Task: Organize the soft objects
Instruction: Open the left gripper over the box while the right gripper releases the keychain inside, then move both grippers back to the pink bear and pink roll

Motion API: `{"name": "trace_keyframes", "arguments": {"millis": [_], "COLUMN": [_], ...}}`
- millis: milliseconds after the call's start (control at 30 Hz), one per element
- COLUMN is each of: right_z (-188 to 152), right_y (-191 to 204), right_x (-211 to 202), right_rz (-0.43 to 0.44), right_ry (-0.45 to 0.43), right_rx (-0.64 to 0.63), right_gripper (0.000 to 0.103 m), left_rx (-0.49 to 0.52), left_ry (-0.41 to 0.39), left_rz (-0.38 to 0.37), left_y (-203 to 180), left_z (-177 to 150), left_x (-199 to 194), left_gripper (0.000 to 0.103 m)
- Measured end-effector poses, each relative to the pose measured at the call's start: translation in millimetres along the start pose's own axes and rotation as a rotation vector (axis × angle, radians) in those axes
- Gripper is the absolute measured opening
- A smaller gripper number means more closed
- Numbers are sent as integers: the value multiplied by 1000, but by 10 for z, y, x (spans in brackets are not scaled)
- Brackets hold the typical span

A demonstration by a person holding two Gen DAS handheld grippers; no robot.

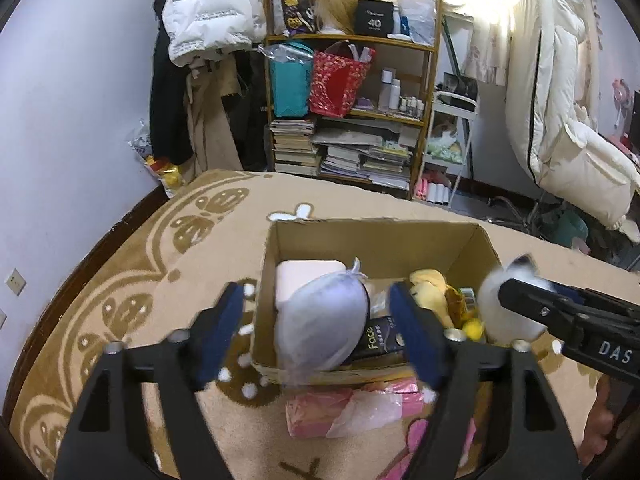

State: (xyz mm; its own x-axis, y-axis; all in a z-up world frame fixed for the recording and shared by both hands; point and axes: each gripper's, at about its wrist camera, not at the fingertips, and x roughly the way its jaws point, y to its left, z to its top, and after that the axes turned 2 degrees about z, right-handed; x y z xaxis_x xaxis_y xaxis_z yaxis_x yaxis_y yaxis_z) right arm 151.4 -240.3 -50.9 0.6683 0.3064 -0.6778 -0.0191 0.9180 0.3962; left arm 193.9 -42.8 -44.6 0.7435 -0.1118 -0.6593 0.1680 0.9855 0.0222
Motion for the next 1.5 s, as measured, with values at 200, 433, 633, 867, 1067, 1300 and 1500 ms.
{"name": "trace_keyframes", "arguments": {"millis": [200, 433, 633, 867, 1067, 1300, 1500], "right_z": [21, -44, -164, -339, -568, -780, -959], "right_y": [-17, -64, -99, -92, -84, -76, -138], "right_x": [-125, -260, -266, -283, -197, 14, 223], "right_rz": [-5, -12, -19, -29, -72, -74, -114], "right_ry": [-14, -14, 37, 78, 127, 216, 294], "right_rx": [16, 55, 77, 84, 90, 91, 93], "right_gripper": [80, 103, 103, 103, 103, 103, 103], "left_rx": [-53, -96, -90, -67, -89, -72, -89], "left_ry": [7, 16, 27, 86, 143, 213, 271], "left_rz": [41, 38, 38, 29, 1, -5, -36], "left_y": [134, 290, 323, 282, 297, 291, 328], "left_z": [36, -31, -89, -223, -389, -493, -582], "left_x": [-41, -172, -285, -322, -273, -128, 37], "left_gripper": [99, 100, 103, 103, 103, 103, 103]}}
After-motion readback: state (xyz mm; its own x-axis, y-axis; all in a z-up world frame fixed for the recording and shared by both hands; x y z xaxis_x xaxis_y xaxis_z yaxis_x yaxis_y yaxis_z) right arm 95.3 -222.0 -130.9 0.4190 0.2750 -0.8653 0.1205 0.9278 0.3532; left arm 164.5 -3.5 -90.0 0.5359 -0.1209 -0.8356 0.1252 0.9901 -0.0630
